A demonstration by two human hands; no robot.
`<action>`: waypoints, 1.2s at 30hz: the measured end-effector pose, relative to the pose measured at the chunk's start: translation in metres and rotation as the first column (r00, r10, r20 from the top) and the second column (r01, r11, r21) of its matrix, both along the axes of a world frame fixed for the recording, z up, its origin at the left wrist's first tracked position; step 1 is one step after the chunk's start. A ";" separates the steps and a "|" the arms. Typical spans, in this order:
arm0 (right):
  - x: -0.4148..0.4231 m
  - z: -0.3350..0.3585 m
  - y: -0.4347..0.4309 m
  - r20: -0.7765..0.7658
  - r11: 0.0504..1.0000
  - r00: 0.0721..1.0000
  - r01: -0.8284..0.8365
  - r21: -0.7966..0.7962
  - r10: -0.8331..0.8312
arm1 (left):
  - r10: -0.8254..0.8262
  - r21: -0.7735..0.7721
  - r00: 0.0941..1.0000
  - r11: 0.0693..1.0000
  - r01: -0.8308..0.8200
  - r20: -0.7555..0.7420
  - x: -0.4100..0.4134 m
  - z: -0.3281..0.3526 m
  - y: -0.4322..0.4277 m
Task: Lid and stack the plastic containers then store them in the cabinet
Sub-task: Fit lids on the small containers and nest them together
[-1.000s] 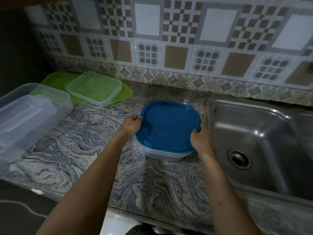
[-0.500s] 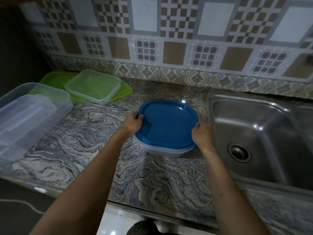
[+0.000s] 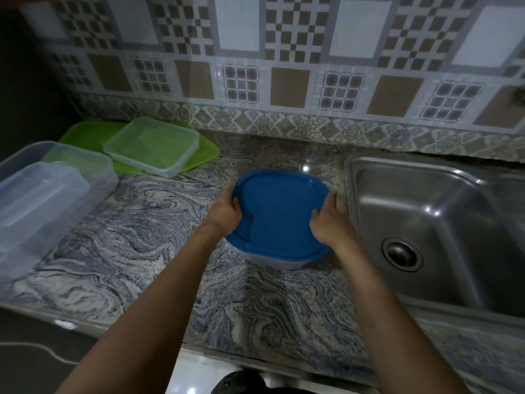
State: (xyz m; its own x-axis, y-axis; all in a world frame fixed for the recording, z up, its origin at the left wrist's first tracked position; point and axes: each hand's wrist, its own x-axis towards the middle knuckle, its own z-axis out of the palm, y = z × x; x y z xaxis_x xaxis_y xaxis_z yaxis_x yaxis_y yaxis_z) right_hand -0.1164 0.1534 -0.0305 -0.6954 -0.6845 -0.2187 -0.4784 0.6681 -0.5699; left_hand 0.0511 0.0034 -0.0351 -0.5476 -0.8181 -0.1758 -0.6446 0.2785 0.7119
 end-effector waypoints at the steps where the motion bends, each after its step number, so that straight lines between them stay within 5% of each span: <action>1: -0.007 0.003 -0.008 -0.005 1.000 1.000 -0.017 -0.015 0.017 | -0.002 -0.018 1.000 1.000 0.002 0.013 -0.002 0.000 -0.003; 12: -0.017 -0.006 -0.039 -0.226 0.999 0.973 -0.038 0.035 0.045 | 0.030 -0.282 0.977 0.959 0.031 0.209 -0.022 -0.010 -0.010; 25: -0.019 -0.027 -0.043 -0.326 0.991 0.941 0.058 -0.121 -0.095 | 0.076 -0.265 0.980 0.964 -0.024 0.186 -0.026 -0.018 -0.023; 28: -0.021 -0.025 -0.041 -0.188 0.963 0.968 0.121 -0.240 -0.168 | 0.099 -0.229 0.989 0.971 -0.071 0.112 -0.024 -0.017 -0.020; 31: -0.022 -0.023 -0.029 0.176 0.807 0.925 0.379 -0.452 -0.337 | 0.198 -0.146 0.977 0.967 -0.208 -0.082 -0.016 -0.012 -0.011; 36: 0.003 -0.019 0.005 0.507 0.800 0.818 0.485 -0.354 -0.272 | 0.122 0.121 0.981 0.987 -0.104 -0.151 -0.006 -0.004 -0.004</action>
State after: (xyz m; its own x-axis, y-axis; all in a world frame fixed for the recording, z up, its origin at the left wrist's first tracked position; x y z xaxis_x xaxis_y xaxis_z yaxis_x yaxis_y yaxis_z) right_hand -0.1131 0.1587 -0.0491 -0.8332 -0.4755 -0.2822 0.1092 0.3588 -0.9270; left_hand 0.0454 -0.0001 -0.0390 -0.4810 -0.8562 -0.1889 -0.5451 0.1233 0.8293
